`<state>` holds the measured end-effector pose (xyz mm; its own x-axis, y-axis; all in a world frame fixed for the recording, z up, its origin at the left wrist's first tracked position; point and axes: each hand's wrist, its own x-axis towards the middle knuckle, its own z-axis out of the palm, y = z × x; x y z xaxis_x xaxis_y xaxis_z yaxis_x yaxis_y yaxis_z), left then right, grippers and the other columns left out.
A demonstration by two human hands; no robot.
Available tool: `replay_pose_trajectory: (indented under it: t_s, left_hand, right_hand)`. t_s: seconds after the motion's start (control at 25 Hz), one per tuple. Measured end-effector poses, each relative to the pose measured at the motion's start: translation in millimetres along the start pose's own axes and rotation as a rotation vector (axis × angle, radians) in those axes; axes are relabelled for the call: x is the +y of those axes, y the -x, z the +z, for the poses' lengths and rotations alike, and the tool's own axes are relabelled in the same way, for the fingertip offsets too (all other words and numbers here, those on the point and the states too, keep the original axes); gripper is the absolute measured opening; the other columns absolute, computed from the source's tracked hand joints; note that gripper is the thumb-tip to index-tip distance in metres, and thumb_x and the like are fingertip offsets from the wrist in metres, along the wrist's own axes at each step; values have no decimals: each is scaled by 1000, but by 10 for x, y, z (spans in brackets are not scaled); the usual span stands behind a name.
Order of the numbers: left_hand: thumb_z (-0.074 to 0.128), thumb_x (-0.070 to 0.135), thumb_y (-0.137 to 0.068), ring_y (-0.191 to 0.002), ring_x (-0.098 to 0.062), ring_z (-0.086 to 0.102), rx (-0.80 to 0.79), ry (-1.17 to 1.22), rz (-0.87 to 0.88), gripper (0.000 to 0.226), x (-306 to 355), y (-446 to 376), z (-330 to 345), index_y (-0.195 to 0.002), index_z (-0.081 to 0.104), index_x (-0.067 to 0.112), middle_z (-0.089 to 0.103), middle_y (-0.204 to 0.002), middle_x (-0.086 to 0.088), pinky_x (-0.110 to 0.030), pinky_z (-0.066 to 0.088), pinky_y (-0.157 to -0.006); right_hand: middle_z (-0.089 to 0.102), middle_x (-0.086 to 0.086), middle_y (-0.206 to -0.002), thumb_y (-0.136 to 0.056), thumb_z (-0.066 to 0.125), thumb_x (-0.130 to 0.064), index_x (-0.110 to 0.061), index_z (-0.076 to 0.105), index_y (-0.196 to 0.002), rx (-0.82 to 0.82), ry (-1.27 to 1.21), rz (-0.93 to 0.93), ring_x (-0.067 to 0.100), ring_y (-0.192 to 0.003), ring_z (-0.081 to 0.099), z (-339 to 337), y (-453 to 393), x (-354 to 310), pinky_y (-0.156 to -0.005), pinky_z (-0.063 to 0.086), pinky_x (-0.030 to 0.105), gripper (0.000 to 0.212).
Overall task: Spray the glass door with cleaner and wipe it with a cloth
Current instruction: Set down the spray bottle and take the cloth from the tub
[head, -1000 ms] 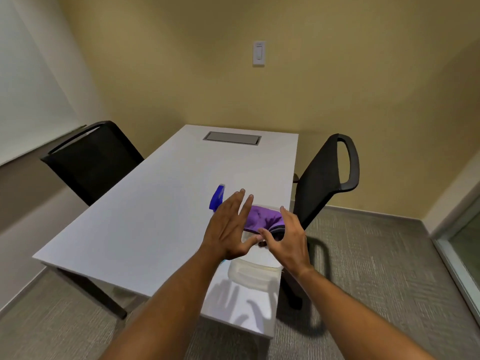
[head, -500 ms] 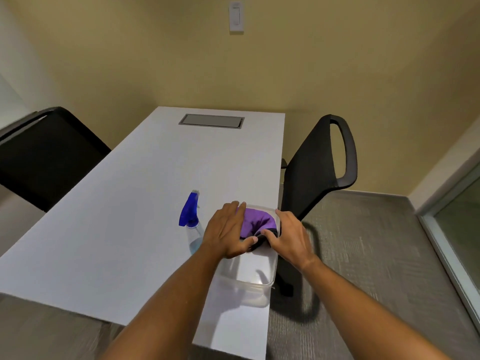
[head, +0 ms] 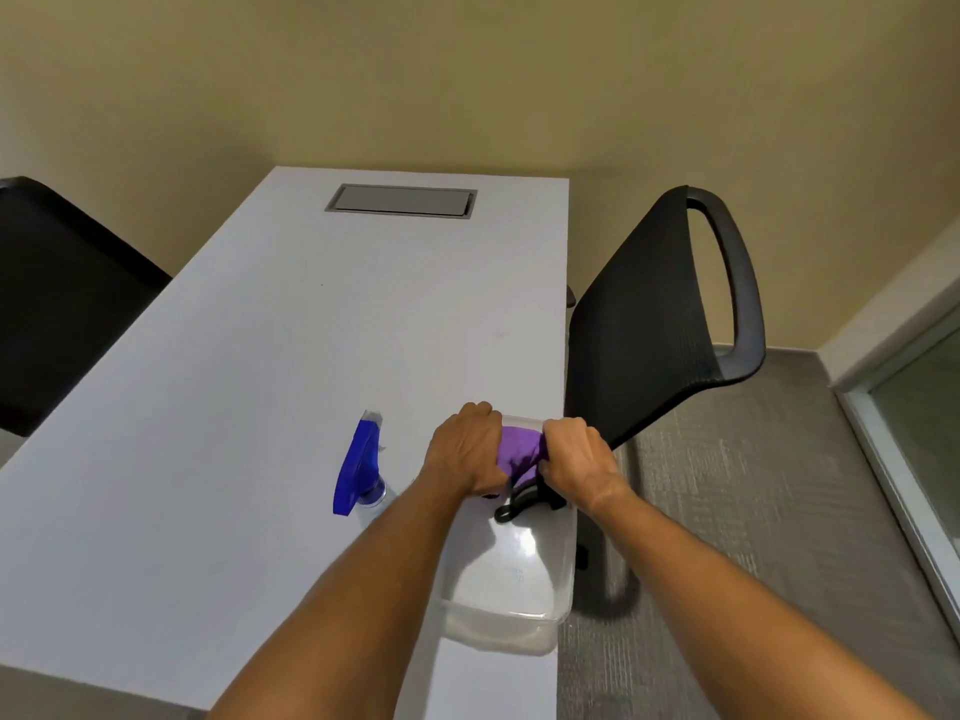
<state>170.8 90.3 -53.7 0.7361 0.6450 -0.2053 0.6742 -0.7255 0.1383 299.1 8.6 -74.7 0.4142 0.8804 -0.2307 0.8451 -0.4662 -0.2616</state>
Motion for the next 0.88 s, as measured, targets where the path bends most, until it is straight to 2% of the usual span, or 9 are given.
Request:
replay_pose_trajectory:
  t_s: [0.2,0.36,0.52,0.76,0.88]
  left_hand:
    - [70,22,-76,-105,-24,52,-21,-25,-3,41,-38,-76,-5,-111,51,9,53,-112,-8,-30,41,-70]
    - [70,16,-78,-106,-24,52,-47,-50,4,42,-35,-87,9,-114,51,8,54,-114,-10,-31,47,-77]
    - [66,10,-82,-107,-28,54,-90,-46,-13,35,-18,-64,23,-114,53,4,56,-116,-14,-31,47,-81]
    - [64,8,-82,-96,-29,59,-50,-37,-50,24,-10,45,-227,-104,56,3,60,-105,-15,-32,45,-74]
    - [68,12,-82,-81,-23,57,15,-28,-87,23,36,147,-467,-101,58,6,62,-100,-13,-31,49,-70]
  right_hand:
    - [65,8,-91,-87,66,-11,-10,62,-95,4,-4,8,25,-81,65,28,-90,-8,-70,58,36,8]
    - [66,9,-94,-86,66,-10,-11,64,-97,30,-53,22,25,-83,65,78,-121,7,-73,59,37,11]
    - [67,9,-95,-86,66,-8,-9,67,-99,65,-183,39,24,-87,64,74,-64,4,-75,58,34,14]
    - [71,9,-91,-82,69,-10,-7,72,-100,139,-349,5,20,-81,65,-112,63,-39,-76,60,33,18]
    - [72,9,-87,-82,72,-12,-6,74,-99,221,-424,-28,17,-76,65,-310,151,-91,-75,61,33,19]
